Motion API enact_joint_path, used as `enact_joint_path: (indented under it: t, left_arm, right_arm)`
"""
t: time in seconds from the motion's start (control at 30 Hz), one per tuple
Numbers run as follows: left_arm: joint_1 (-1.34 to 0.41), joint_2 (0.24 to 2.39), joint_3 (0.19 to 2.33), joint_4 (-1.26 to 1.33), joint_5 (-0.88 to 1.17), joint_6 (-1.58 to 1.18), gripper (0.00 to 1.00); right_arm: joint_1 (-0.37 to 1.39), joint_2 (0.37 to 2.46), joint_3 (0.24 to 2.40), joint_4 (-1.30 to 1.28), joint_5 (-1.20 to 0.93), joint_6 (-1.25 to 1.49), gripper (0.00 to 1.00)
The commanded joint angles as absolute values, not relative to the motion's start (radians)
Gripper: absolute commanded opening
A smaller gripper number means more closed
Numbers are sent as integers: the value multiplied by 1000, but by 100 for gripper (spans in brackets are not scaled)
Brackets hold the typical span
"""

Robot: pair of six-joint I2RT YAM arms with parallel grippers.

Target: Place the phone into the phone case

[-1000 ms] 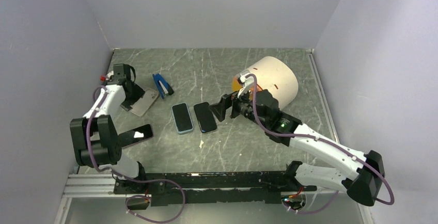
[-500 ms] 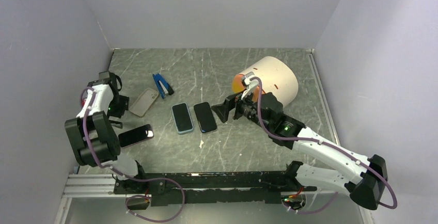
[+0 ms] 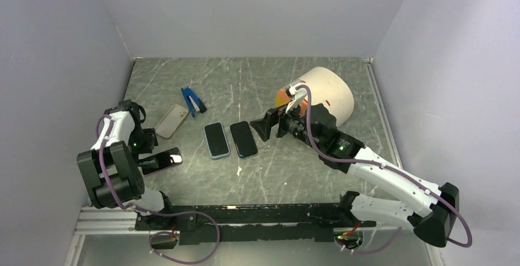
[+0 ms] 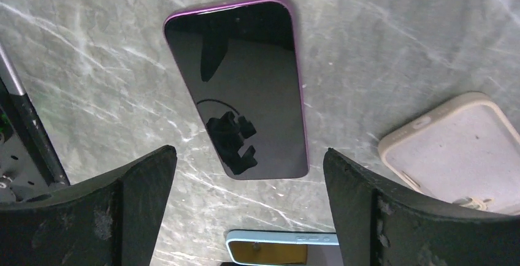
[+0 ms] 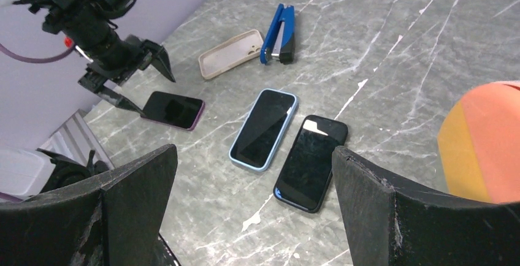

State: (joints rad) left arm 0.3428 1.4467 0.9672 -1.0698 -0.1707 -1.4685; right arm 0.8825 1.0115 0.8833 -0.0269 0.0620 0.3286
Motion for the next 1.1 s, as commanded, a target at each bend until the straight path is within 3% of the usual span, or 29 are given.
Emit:
enact_joint_path:
  t: [0.0, 0.4, 0.9, 1.07]
  left_arm:
    - [354, 1465, 994, -1142, -135, -1547, 94]
    - [355, 1510, 908, -988, -80, -1608, 94]
    - [350, 1549, 857, -888, -59, -1589, 94]
    - [345, 1577, 906, -1007, -67, -1613, 94]
  right_arm:
    - [886, 1002, 934, -48, 79, 329, 99]
    - [887, 1027, 1072, -180, 85, 356, 99]
    - [887, 972, 979, -86, 54, 447, 99]
    - [886, 932, 952, -83, 66, 406, 99]
